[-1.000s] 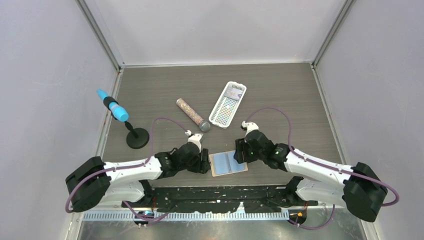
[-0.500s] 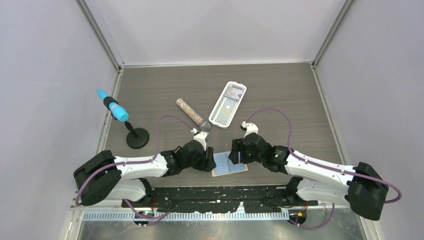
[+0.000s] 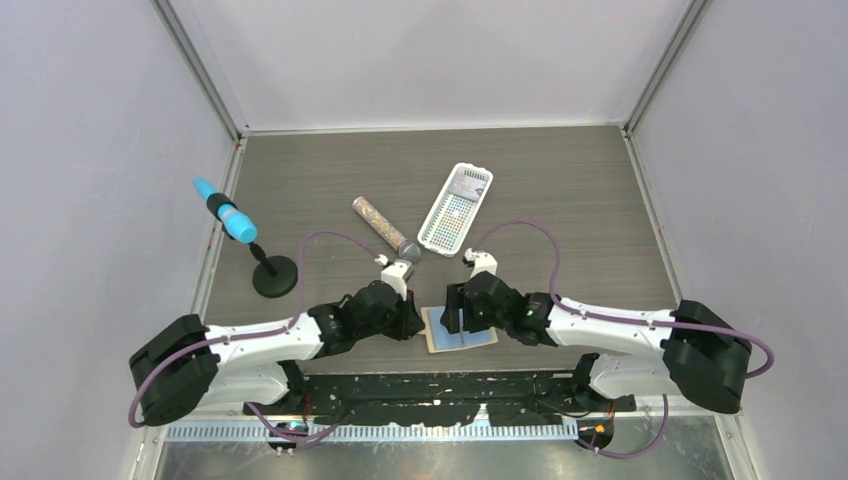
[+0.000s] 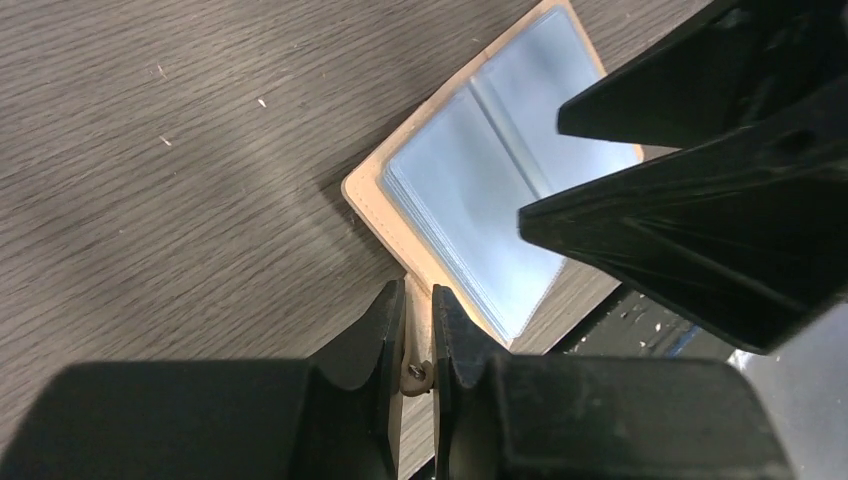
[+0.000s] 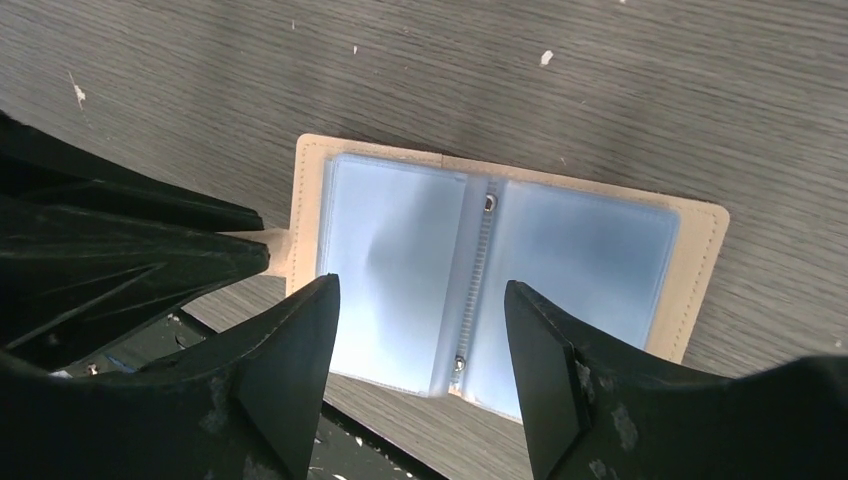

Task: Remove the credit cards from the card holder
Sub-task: Remove the credit card from the card holder.

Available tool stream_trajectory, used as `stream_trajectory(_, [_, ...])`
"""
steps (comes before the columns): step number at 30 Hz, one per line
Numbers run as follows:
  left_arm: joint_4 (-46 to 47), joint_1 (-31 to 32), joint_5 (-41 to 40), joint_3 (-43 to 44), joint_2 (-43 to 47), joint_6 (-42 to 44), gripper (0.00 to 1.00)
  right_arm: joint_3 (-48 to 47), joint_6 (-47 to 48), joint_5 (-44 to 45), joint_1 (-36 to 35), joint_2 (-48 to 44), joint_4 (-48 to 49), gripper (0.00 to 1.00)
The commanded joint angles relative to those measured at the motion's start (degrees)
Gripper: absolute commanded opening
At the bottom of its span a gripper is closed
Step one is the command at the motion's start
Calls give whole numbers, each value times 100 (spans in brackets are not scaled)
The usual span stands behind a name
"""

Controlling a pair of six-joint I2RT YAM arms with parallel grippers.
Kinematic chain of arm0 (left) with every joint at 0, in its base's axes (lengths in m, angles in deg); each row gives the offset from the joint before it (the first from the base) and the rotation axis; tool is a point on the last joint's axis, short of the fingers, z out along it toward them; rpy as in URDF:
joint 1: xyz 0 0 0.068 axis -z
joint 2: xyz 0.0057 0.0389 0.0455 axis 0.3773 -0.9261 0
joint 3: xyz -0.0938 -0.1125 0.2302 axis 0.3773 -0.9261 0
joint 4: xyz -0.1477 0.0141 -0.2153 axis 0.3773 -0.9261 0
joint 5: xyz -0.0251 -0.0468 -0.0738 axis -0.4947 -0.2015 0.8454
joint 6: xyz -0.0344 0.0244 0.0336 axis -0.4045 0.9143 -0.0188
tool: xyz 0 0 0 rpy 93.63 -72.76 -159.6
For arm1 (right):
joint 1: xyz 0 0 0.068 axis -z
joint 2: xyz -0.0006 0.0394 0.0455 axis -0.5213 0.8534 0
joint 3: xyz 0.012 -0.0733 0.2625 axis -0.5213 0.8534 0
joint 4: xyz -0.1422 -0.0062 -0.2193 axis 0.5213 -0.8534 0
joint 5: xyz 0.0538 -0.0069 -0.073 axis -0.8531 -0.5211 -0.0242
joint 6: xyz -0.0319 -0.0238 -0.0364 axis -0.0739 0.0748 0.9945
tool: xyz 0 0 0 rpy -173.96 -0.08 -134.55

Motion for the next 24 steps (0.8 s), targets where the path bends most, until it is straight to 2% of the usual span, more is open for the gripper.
stream_trajectory(1, [272, -20, -14, -113, 328, -32, 0, -208, -92, 129, -115, 173, 471, 68])
stream_trajectory(14, [181, -19, 18, -127, 488, -41, 0, -509, -105, 64, -414, 833, 469, 67])
stream_trajectory(24, [70, -19, -25, -136, 527, -23, 0, -470, -103, 220, -433, 883, 271, 58])
